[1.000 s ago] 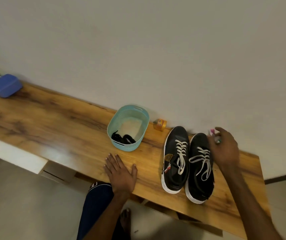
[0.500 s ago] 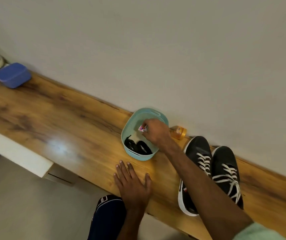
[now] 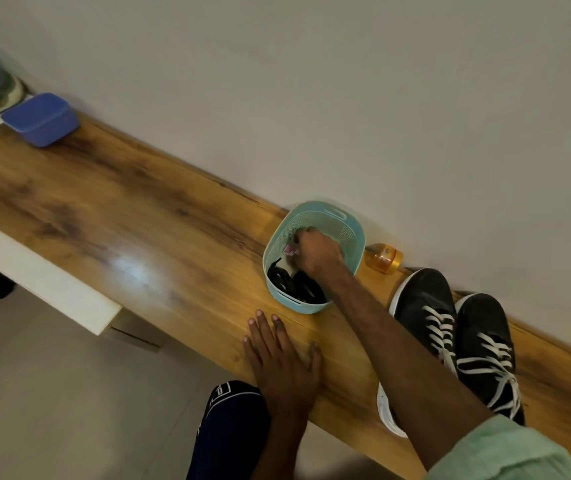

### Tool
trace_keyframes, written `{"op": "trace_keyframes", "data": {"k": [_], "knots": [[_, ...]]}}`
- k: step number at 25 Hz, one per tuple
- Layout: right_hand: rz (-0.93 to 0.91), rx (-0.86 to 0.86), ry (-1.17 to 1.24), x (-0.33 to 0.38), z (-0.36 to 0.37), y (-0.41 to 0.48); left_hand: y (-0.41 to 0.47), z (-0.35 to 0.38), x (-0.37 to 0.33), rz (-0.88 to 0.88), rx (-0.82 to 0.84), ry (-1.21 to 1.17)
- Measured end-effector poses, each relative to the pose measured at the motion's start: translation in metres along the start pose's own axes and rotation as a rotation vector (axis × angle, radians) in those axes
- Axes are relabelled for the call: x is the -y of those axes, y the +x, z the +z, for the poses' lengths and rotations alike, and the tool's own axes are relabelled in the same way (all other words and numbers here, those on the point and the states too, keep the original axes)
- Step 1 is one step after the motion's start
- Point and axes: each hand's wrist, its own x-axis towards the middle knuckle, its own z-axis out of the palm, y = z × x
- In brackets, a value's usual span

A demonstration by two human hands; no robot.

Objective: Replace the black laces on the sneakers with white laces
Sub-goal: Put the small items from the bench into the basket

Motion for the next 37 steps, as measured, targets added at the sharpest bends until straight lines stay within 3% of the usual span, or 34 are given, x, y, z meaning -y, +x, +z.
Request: {"op": "trace_keyframes", "data": {"k": [5, 15, 18, 27, 31, 37], "knots": [[0.106, 0.119, 0.238, -0.017, -0.027, 0.0, -0.002, 0.0, 0.0, -0.001, -0.012, 0.001], [-0.015, 0.002, -0.228, -0.019, -0.031, 0.001, -0.001, 0.002, 0.001, -0.01, -0.053, -0.049], [-0.023, -0.016, -0.259, -0.01, -0.026, 0.007, 0.0, 0.004, 0.001, -0.009, -0.061, -0.061], [-0.048, -0.09, -0.061, -0.01, -0.022, 0.009, 0.001, 0.006, 0.003, -0.01, -0.063, -0.076], [0.032, -0.133, 0.095, -0.013, -0.035, 0.007, 0.0, 0.006, 0.003, -0.011, -0.064, -0.068], [0.026, 0.033, 0.273, -0.015, -0.036, -0.006, 0.0, 0.004, 0.002, -0.014, -0.054, -0.061]]}}
